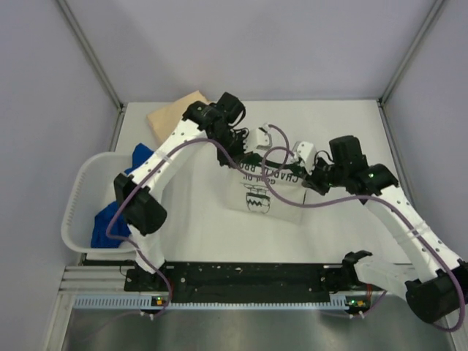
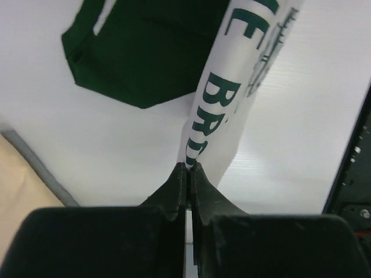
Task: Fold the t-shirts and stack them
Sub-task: Fold the long partially folded tshirt into a neat square
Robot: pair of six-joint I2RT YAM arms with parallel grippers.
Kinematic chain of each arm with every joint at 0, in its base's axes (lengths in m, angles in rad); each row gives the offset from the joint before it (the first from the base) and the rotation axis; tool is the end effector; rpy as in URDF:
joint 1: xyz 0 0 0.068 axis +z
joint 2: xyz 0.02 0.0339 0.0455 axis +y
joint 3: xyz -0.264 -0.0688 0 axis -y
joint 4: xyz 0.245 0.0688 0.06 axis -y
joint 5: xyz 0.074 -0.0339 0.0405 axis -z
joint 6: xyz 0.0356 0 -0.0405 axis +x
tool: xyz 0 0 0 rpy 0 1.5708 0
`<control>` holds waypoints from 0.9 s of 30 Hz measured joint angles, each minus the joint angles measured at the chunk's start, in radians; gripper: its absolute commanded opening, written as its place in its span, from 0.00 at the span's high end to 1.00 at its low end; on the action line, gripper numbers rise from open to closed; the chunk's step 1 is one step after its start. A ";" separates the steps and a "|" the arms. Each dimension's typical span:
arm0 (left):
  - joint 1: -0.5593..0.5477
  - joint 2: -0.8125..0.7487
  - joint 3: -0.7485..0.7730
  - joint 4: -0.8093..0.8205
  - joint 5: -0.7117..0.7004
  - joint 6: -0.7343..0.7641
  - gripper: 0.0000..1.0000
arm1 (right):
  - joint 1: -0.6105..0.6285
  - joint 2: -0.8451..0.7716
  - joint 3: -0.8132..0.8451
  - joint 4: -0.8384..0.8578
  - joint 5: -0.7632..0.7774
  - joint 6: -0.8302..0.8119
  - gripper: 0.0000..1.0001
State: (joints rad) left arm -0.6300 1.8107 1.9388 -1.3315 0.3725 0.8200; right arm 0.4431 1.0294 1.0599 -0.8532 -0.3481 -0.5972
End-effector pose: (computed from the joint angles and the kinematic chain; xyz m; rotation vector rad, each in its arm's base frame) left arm 0.2805 -0.2205 0.3607 1.8658 1.9631 -0.4600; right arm 0.1756 0.0968 0.3284 -1.3092 1.9593 0.3411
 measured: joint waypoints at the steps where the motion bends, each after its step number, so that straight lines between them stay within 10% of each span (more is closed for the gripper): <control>1: 0.007 0.047 0.043 0.008 -0.014 -0.011 1.00 | -0.031 0.021 -0.006 0.033 -0.006 0.014 1.00; 23: 0.026 0.525 0.238 0.399 -0.320 -0.120 0.99 | -0.289 0.542 -0.053 0.548 -0.009 0.257 1.00; 27: 0.026 0.564 0.238 0.430 -0.351 -0.138 0.76 | -0.289 0.589 -0.031 0.582 0.010 0.291 0.76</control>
State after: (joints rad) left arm -0.6041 2.3745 2.1769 -0.9012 0.0219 0.6823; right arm 0.1539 1.6180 1.0286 -0.2710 -0.3382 -0.3061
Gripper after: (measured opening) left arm 0.105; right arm 0.100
